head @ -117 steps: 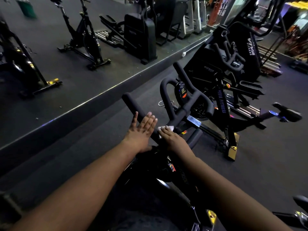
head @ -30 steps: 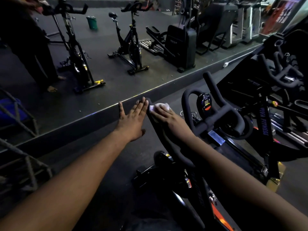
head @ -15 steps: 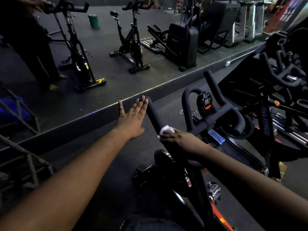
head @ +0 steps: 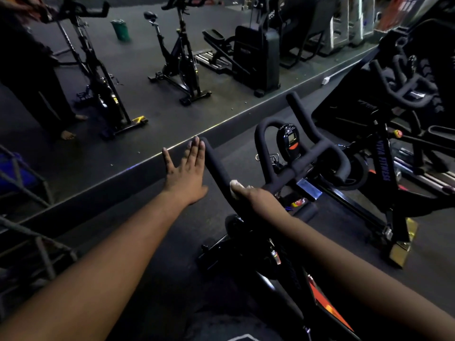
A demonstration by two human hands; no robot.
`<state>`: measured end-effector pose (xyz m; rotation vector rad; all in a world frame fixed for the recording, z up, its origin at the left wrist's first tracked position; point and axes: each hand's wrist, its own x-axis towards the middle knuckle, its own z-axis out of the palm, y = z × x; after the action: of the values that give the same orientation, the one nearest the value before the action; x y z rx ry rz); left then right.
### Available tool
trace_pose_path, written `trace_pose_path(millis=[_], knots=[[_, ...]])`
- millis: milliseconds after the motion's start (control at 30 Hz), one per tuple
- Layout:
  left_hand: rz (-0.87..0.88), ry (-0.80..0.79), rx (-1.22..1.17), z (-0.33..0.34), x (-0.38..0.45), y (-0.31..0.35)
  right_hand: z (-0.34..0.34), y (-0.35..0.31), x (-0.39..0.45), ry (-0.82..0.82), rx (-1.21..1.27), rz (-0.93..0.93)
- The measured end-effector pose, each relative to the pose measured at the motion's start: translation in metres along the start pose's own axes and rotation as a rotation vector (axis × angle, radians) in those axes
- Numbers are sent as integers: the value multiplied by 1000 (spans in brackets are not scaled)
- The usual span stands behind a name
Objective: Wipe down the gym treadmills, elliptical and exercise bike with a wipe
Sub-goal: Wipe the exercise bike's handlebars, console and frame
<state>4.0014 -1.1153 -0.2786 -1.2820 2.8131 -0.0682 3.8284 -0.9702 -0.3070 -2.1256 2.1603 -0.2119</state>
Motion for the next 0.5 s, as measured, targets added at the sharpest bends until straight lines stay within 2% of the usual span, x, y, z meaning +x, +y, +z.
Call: trace_pose_path(millis=[100, 167, 367, 500], knots=[[76, 40, 47, 6, -4, 19, 19, 19, -32, 67, -101, -253], [165, 22, 80, 15, -11, 37, 22, 31, -47, 54, -189, -335], [362, -134, 203, 31, -30, 85, 19, 62, -108, -13, -168, -361], [370, -199, 141, 34, -36, 113, 18, 99, -148, 16, -98, -292]])
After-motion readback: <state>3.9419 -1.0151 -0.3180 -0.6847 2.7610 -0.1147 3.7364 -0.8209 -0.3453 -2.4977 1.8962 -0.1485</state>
